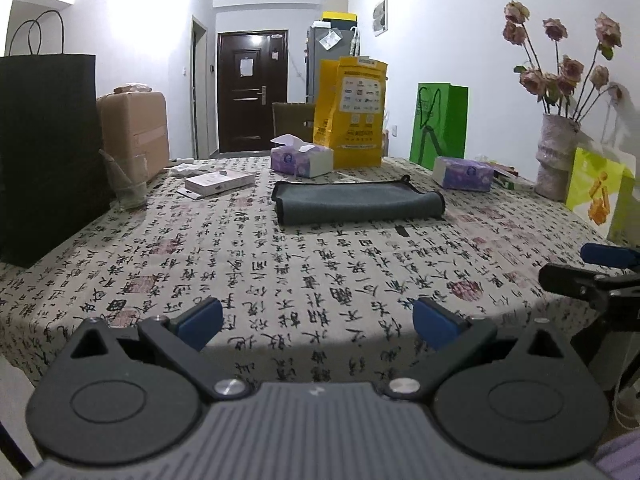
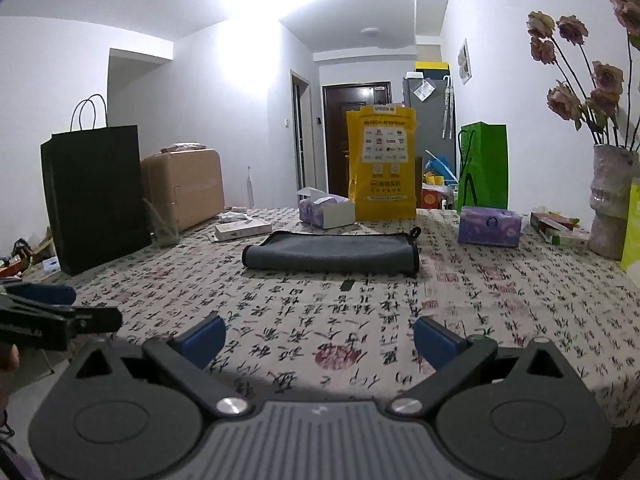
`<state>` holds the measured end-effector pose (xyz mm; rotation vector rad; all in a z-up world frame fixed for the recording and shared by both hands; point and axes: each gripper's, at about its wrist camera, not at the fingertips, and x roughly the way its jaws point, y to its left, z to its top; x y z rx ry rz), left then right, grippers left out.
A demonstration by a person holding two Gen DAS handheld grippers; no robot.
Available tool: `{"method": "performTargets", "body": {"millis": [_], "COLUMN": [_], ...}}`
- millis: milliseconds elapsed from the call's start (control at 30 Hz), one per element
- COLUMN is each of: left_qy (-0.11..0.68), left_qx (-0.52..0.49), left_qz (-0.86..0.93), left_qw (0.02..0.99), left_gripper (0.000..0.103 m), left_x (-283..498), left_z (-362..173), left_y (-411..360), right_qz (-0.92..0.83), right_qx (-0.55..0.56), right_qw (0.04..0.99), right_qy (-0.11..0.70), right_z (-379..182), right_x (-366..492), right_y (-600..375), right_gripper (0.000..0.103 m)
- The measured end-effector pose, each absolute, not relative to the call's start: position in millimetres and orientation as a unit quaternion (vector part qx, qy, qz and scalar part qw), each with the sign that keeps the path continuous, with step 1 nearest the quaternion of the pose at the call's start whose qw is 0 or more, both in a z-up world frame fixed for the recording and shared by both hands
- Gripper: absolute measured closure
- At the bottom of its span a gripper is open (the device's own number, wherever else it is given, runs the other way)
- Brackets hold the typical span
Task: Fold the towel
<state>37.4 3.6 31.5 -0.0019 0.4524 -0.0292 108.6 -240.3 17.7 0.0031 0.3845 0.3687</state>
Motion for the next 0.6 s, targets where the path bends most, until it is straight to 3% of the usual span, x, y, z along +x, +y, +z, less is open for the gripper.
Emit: {"method": "performTargets", "body": {"millis": [600], "left_qy": [0.227], "left_qx": [-0.004], "left_qz": [0.002], "left_qw": [0.974], "left_gripper": [0.000], "left_x": [17.1], "left_z": [18.6], "left_y": [7.1], "right_qz": [0.190], "right_qx": [-0.017], "right_qw": [0.962], "right_qy": [0.197], "right_z": [5.3], "right_x": [82.5], "right_y": [-232.4], "right_gripper": [0.002]}}
